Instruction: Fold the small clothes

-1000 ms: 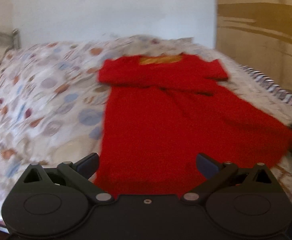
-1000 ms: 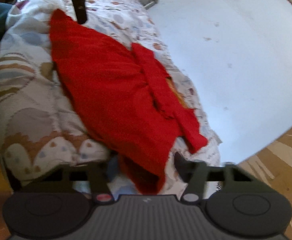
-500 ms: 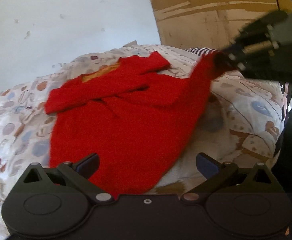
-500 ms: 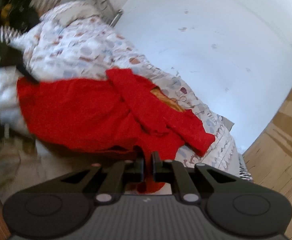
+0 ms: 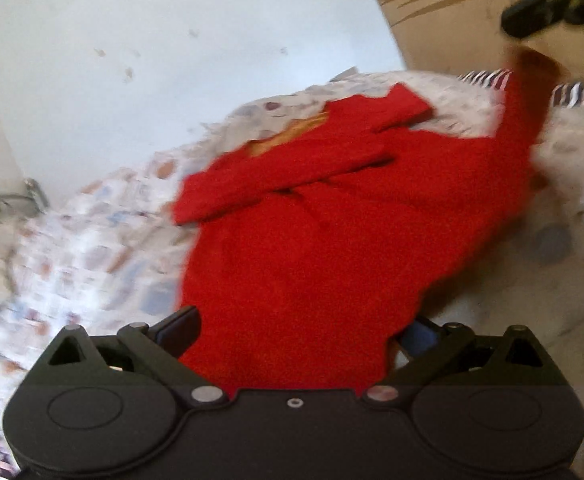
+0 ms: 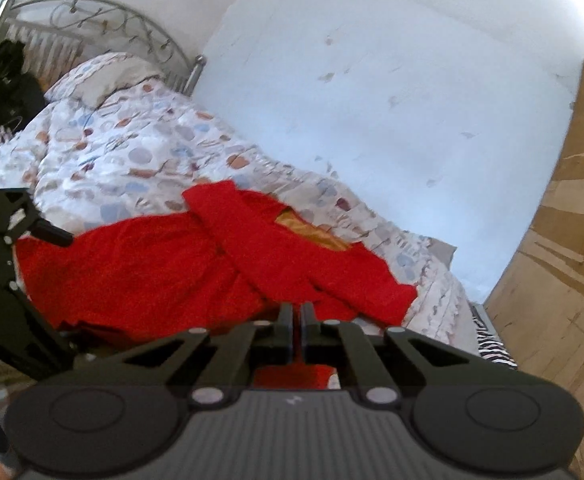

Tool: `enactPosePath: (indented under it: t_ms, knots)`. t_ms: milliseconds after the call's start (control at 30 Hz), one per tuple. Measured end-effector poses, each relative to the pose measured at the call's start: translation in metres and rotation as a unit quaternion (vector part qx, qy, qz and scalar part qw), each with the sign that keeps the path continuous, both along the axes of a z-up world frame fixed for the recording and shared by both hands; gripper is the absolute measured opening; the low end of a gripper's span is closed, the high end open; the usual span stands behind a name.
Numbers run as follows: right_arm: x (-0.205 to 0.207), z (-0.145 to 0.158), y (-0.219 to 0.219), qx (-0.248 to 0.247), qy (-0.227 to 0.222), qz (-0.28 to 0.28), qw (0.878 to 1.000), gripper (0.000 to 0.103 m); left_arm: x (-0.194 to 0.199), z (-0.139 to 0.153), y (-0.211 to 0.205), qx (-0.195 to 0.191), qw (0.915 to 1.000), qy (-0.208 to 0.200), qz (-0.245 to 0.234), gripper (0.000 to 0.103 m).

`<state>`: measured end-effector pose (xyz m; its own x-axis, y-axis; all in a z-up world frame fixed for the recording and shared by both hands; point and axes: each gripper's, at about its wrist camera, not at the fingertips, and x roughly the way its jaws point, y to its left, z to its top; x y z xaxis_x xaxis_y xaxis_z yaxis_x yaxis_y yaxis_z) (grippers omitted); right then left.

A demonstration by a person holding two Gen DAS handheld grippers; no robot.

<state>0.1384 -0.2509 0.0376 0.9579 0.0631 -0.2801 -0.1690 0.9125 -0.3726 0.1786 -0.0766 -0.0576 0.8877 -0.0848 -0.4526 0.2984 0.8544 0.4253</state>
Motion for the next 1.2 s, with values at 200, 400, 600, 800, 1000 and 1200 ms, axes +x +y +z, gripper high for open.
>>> enactPosePath:
  t_ms: [200, 400, 600, 800, 1000, 1200]
  knots:
    - [0.002, -0.010, -0.004, -0.011, 0.035, 0.005, 0.999, 0.004, 0.001, 0.006, 0.009, 0.013, 0.9999, -0.003, -0.010, 0.102]
    - [-0.019, -0.033, 0.003, -0.029, 0.073, 0.061, 0.995, 0.062, 0.009, 0.014, 0.008, -0.013, 0.9995, 0.026, -0.015, 0.102]
    - [-0.029, -0.068, 0.023, -0.075, 0.124, 0.093, 0.985, 0.073, 0.027, 0.030, 0.012, -0.050, 0.9972, 0.054, -0.011, 0.102]
    - [-0.022, -0.092, 0.043, -0.127, 0.094, 0.040, 0.987, 0.091, 0.037, 0.042, 0.011, -0.060, 0.9962, 0.063, -0.008, 0.102]
    - [-0.006, -0.091, 0.041, -0.122, 0.066, -0.010, 0.990, 0.070, 0.039, 0.042, 0.011, -0.059, 0.9959, 0.068, -0.009, 0.102]
    - [0.004, -0.069, 0.023, -0.061, 0.078, 0.002, 0.995, 0.011, 0.028, 0.038, 0.013, -0.065, 0.9960, 0.056, -0.024, 0.102]
